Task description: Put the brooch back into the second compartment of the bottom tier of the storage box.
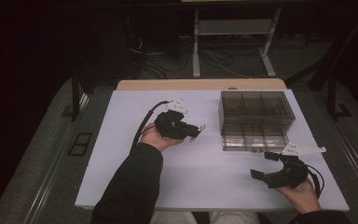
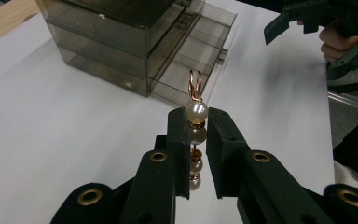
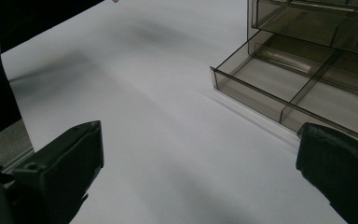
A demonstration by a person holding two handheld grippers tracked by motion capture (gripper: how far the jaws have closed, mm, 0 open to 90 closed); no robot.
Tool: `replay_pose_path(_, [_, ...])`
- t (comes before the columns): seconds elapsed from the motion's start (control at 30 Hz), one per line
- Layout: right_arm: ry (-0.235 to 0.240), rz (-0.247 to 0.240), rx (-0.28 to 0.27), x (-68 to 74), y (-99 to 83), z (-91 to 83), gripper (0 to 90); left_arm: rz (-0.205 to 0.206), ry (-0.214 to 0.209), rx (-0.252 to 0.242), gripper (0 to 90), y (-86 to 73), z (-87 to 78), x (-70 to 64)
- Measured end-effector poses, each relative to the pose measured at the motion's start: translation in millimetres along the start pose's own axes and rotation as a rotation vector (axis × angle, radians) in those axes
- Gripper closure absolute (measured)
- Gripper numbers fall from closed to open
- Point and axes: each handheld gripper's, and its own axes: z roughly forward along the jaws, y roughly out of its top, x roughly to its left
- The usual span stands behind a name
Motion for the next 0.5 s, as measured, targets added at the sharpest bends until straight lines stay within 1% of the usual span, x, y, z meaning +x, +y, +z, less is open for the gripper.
replay_pose_path(0.5, [-0.002,0.0,-0.008,0.2,-0.4,-1.2,0.4,0.022,-0.032,0.006,79.1,19.8,23.1,-1.5])
